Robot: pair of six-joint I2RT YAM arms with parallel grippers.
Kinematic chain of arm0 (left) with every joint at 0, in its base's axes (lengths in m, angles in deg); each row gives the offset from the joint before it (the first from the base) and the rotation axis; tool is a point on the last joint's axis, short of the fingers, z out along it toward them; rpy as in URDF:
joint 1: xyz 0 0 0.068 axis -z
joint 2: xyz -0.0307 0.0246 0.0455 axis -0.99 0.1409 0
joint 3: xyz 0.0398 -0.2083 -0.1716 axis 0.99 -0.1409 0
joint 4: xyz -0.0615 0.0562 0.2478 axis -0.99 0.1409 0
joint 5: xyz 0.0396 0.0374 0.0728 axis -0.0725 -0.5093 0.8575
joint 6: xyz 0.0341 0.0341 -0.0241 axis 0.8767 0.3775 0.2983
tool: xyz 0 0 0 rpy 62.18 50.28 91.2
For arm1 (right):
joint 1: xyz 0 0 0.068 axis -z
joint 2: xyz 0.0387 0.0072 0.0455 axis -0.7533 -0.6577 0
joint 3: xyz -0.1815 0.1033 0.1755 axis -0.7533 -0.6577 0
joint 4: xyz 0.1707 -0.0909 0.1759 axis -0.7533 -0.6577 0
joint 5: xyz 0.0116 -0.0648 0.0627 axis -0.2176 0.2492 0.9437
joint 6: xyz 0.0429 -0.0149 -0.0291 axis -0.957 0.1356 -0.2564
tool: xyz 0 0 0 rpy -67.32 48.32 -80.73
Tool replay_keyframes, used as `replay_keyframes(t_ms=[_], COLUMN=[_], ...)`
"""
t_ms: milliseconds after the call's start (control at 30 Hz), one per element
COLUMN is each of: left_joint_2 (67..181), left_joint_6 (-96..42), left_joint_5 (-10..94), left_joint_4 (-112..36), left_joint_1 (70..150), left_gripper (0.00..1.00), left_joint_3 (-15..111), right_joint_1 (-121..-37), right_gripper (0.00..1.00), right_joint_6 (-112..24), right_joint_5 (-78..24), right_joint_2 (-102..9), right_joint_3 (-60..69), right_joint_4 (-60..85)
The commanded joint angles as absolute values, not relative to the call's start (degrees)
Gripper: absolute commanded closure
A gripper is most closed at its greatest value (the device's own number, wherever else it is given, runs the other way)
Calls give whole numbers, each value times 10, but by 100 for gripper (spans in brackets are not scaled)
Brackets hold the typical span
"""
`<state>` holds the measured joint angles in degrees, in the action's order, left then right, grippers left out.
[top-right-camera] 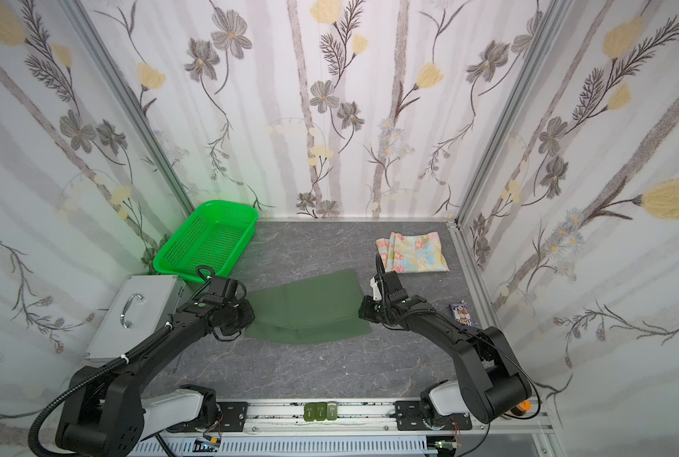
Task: Fold and stack skirts
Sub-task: Fold the skirt at the center of the table.
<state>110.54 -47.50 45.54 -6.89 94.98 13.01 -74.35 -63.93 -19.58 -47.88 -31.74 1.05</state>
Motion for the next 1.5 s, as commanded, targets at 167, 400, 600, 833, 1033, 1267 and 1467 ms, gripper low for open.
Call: replay_keyframes(t_ms=[167, 400, 600, 833, 1033, 1267, 1467], left_joint_2=[1143, 1166, 1177, 1089, 1078, 1083, 1082], left_joint_6=[-461, -460, -460, -483, -499, -517, -508], left_joint_5=[471, 490, 533, 475, 478, 495, 458], left_joint_4=[-63, -64, -64, -15, 63, 85, 84], left_joint_1=[952, 952, 953, 968, 992, 992, 994], left_gripper=[55, 70, 100, 100, 100, 100, 100], left_joint_3=[126, 131, 151, 188, 188, 171, 159], right_joint_1=[-743, -743, -743, -708, -704, -718, -718], right_gripper=[100, 100, 100, 100, 100, 100, 100], right_joint_6=[-646, -647, -647, -630, -601, -606, -606], right_joint_5=[-181, -179, -180, -171, -164, -174, -174], right_joint_2=[-487, -494, -493, -463, -451, -434, -440], right_joint_3=[-305, -301, -295, -276, -270, -336, -362], right_joint_4=[37, 38, 37, -5, -62, -65, -58])
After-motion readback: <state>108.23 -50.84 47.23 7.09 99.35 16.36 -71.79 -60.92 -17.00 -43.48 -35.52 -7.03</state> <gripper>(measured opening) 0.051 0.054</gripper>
